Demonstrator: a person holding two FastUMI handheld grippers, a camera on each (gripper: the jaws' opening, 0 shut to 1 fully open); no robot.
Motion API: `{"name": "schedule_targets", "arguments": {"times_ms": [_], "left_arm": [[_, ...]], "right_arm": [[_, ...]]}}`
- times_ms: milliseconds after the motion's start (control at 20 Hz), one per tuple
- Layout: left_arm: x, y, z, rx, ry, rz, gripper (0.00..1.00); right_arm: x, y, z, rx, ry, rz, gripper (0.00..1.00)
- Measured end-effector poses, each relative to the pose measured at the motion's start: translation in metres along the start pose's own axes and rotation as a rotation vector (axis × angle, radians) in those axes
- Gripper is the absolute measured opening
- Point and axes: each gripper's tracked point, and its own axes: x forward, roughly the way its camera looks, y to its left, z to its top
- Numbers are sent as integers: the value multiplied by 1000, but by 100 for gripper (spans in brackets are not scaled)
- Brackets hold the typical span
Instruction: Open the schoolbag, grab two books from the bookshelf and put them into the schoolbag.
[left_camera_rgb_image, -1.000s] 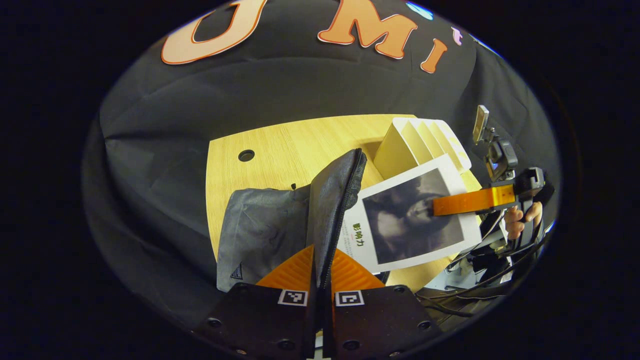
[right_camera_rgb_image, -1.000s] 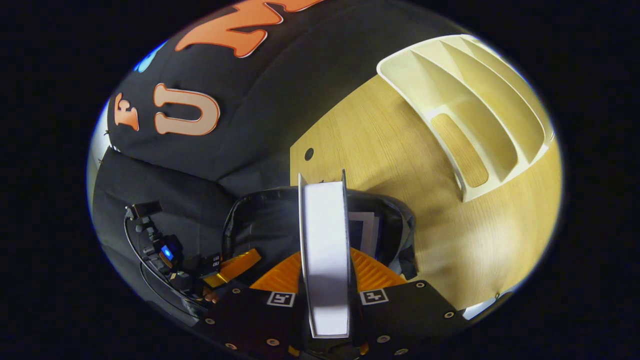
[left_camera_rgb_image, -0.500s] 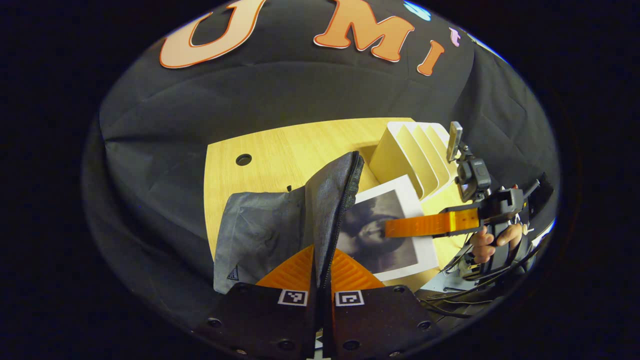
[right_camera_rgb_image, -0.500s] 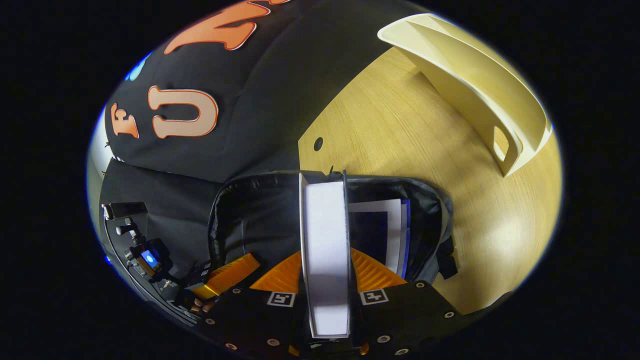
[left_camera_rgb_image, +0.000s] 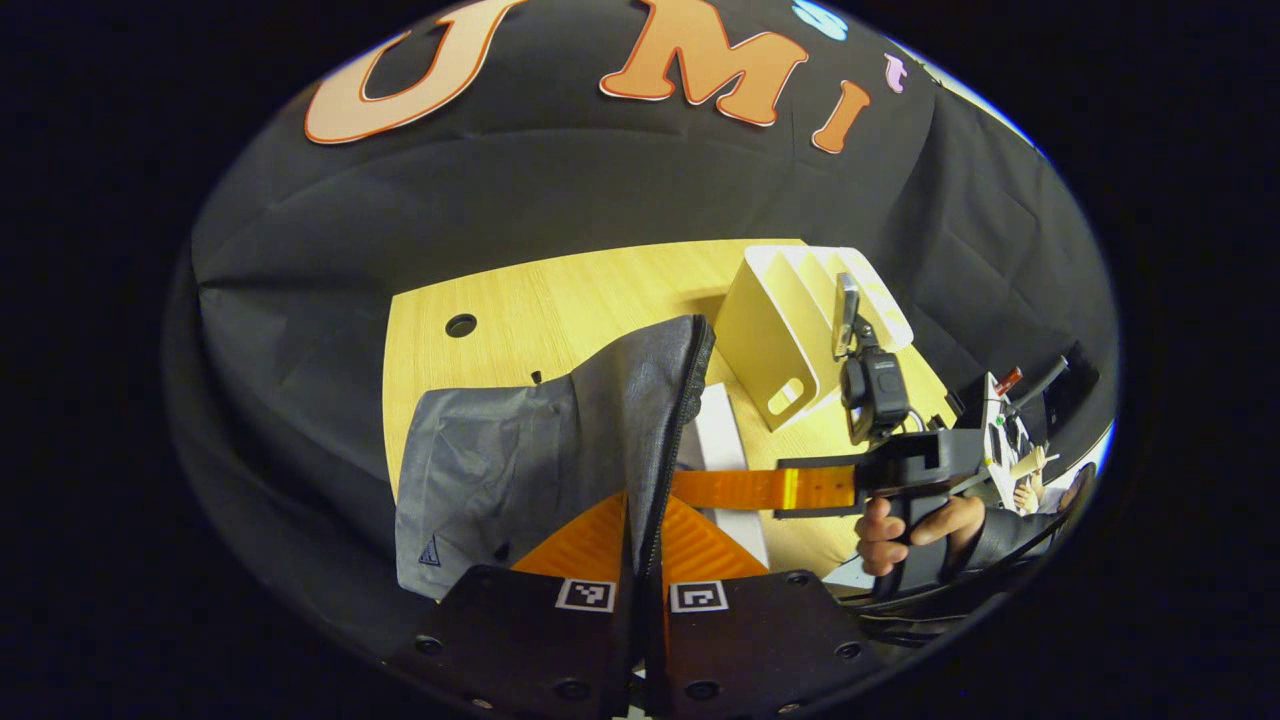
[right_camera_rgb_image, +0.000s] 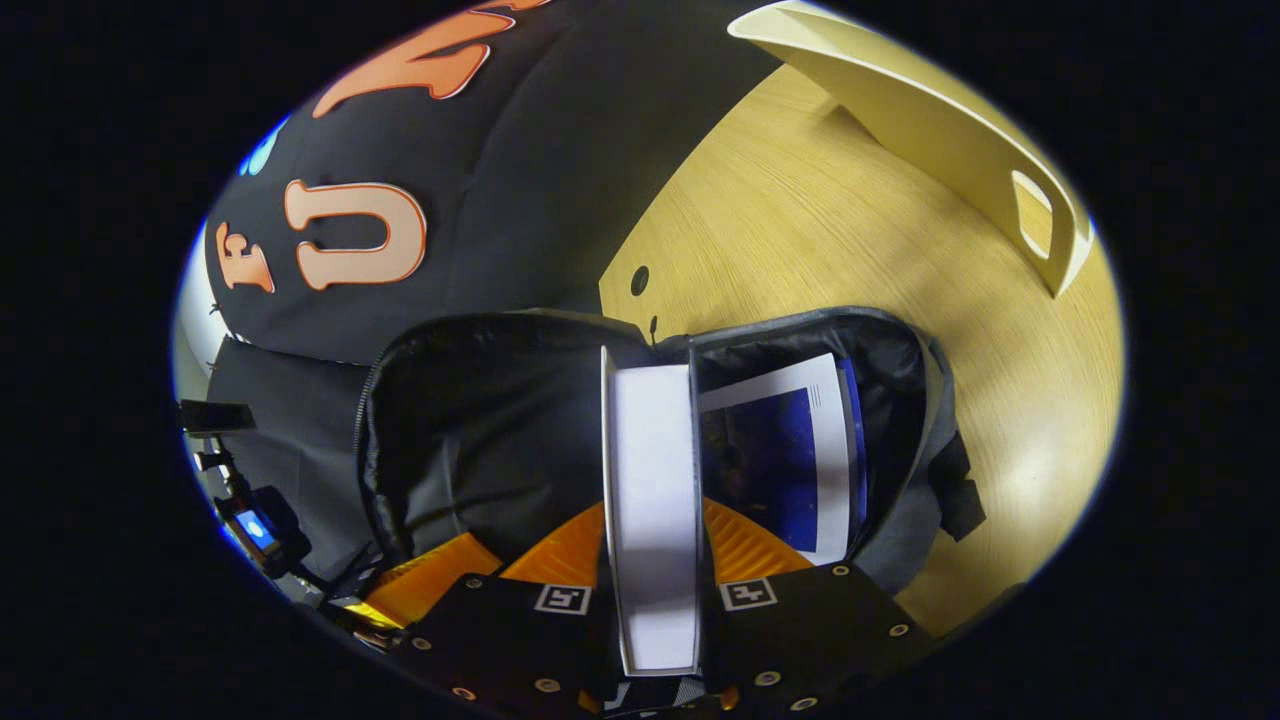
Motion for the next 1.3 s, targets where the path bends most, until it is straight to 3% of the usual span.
{"name": "schedule_targets", "arguments": {"times_ms": [250,350,450,500,550,600,700,800,1000,1300], "left_arm": [[0,-8,1,-10,-13,-14,6],[1,-5,1,-26,-18,-7,6],[4,-3,-4,-45,-13,-4,6],[5,0,-6,-54,-11,0,6],[6,0,-9,-63,-7,3,6],[7,-1,-11,-71,-5,4,6],[10,-2,-14,-80,-1,13,6],[13,-2,-16,-75,3,33,6],[22,-6,-17,-89,18,66,6],[40,-27,-20,-59,56,119,8]], "right_arm": [[23,-3,0,20,16,24,32],[22,-5,-5,29,72,-12,34],[19,-20,1,-66,63,-120,43],[19,-27,3,-110,68,-161,70],[15,-28,3,-136,74,-180,58],[9,-31,5,-144,81,-201,72],[3,-38,8,-166,90,-233,87],[-8,-46,13,-205,93,-263,95],[-36,-43,33,-273,52,-277,97],[-93,-36,99,-362,-114,-301,98]]}}
